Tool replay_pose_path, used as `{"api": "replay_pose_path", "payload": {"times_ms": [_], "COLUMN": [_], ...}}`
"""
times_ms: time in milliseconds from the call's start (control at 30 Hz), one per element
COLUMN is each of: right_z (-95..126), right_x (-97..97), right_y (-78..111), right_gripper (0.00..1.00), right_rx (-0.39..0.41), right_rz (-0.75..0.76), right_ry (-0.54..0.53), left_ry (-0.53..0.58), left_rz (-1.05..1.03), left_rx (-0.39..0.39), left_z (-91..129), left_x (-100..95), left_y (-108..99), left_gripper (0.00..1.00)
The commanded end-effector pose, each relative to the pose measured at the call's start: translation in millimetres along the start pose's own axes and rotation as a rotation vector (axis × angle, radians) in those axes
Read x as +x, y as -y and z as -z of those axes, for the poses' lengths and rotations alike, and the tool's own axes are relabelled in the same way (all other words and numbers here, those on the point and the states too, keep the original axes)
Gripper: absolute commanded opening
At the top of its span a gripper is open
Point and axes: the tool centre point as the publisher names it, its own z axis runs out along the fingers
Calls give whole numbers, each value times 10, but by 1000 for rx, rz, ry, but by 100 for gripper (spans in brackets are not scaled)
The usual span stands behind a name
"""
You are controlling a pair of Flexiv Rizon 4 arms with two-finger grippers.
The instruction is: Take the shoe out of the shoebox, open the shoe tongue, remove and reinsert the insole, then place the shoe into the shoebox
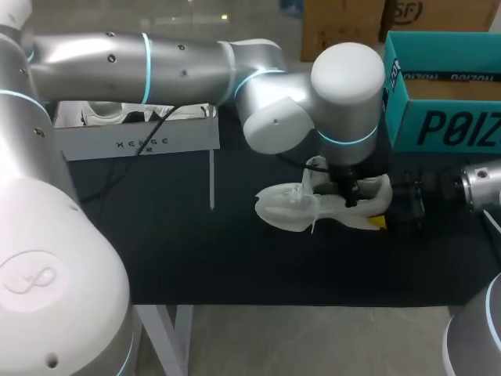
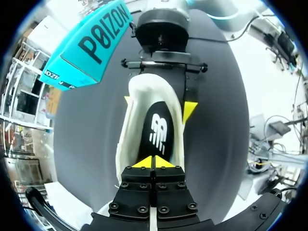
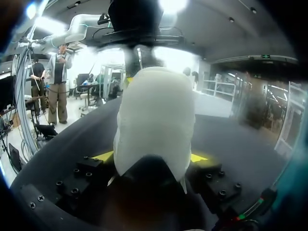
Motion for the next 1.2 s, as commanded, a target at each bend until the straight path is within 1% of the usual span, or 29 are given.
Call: {"api": "replay_pose_path", "payload": {"times_ms": [33, 67, 100, 167, 233, 367, 467, 533, 633, 767, 867, 967, 1000, 1033, 1067, 1133, 1167, 1200], "right_z": [-18, -18, -18, -18, -18, -18, -18, -18, -18, -18, -18, -18, -18, -18, -18, -18, -18, -18], "right_x": [-16, -16, -16, -16, -16, -16, -16, -16, -16, -16, -16, -16, -16, -16, -16, -16, -16, -16], "right_y": [38, 38, 38, 38, 38, 38, 38, 38, 38, 38, 38, 38, 38, 38, 38, 38, 38, 38], "right_gripper": [0, 0, 0, 0, 0, 0, 0, 0, 0, 0, 0, 0, 0, 0, 0, 0, 0, 0], "right_rx": [2, 2, 2, 2, 2, 2, 2, 2, 2, 2, 2, 2, 2, 2, 2, 2, 2, 2], "right_rz": [0, 0, 0, 0, 0, 0, 0, 0, 0, 0, 0, 0, 0, 0, 0, 0, 0, 0], "right_ry": [0, 0, 0, 0, 0, 0, 0, 0, 0, 0, 0, 0, 0, 0, 0, 0, 0, 0], "left_ry": [-12, -13, -14, -16, -16, -11, -9, -8, -7, -35, -55, -54, -68, -65, -73, -88, -71, -77], "left_rz": [-7, -9, -10, -12, -14, -15, -12, -8, -6, -4, 0, -7, -7, -17, -16, -19, -21, -12], "left_rx": [-19, -22, -23, -25, -27, -27, -28, -30, -30, -33, -44, -47, -44, -38, -30, -19, -27, -25], "left_z": [-93, -98, -101, -100, -93, -78, -82, -97, -144, -316, -514, -721, -786, -846, -895, -950, -975, -979], "left_x": [13, 23, 30, 45, 64, 83, 77, 72, 78, 88, 98, 140, 151, 168, 182, 199, 212, 216], "left_y": [106, 110, 114, 116, 110, 95, 81, 75, 67, 59, 51, 43, 43, 44, 49, 52, 51, 50], "left_gripper": [6, 18, 25, 28, 36, 36, 33, 32, 33, 33, 32, 35, 36, 31, 0, 0, 0, 0]}}
